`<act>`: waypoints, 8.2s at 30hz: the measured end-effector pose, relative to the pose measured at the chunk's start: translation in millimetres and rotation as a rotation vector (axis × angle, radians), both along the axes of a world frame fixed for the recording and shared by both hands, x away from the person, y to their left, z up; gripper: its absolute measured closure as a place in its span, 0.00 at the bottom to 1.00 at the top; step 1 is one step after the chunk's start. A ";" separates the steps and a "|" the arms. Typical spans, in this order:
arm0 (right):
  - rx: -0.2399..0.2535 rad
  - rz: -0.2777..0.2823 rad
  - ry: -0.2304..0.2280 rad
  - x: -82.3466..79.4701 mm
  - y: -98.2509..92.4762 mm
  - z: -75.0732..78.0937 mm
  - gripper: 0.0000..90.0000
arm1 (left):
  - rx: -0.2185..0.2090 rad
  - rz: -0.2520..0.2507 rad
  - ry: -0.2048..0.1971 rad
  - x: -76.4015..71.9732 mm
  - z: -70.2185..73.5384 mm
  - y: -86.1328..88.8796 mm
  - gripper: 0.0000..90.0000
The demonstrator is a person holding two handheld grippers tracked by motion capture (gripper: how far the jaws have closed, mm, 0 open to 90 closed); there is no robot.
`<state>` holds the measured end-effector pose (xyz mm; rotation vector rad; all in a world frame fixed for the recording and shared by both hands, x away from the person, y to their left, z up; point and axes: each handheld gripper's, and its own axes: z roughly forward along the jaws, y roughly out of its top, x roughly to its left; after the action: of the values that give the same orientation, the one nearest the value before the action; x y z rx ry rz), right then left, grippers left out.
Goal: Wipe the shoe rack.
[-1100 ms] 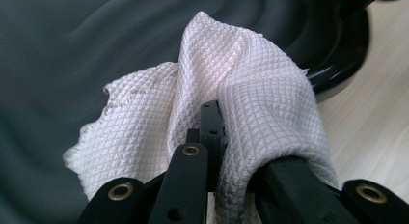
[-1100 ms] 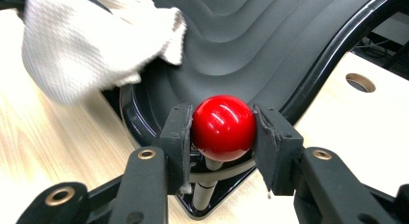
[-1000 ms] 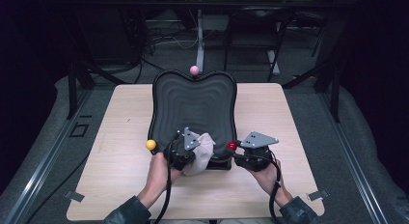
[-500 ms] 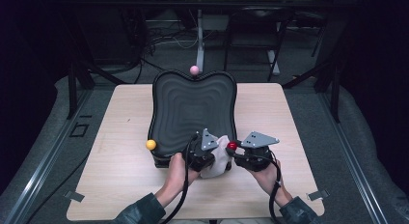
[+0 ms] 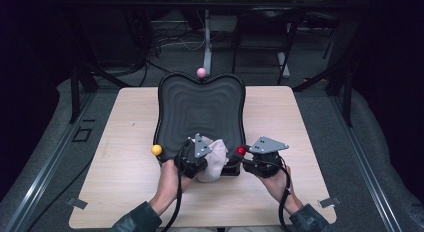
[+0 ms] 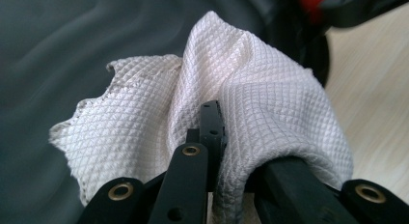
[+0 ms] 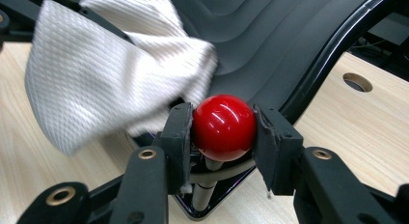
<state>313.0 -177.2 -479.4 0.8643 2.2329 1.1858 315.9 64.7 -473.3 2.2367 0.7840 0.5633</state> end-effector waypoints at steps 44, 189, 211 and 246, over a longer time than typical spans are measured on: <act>-0.011 -0.027 0.082 2.7 -53.0 -24.2 0.15 | -0.040 -0.035 -0.060 1.4 26.2 -3.8 0.95; 0.077 0.005 0.062 71.2 36.2 -5.4 0.67 | -0.223 0.160 -0.071 17.9 -76.2 -60.4 0.95; 0.069 0.005 0.065 71.3 35.5 -4.7 0.67 | -0.124 0.207 -0.044 27.2 -109.9 -51.3 0.94; 0.061 -0.013 0.063 71.7 32.0 -3.9 0.67 | -0.193 0.625 -0.048 35.2 -110.2 60.1 0.94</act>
<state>384.6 -145.2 -483.4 0.9506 2.2476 1.2429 351.1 124.8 -583.5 1.7752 1.4583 0.7857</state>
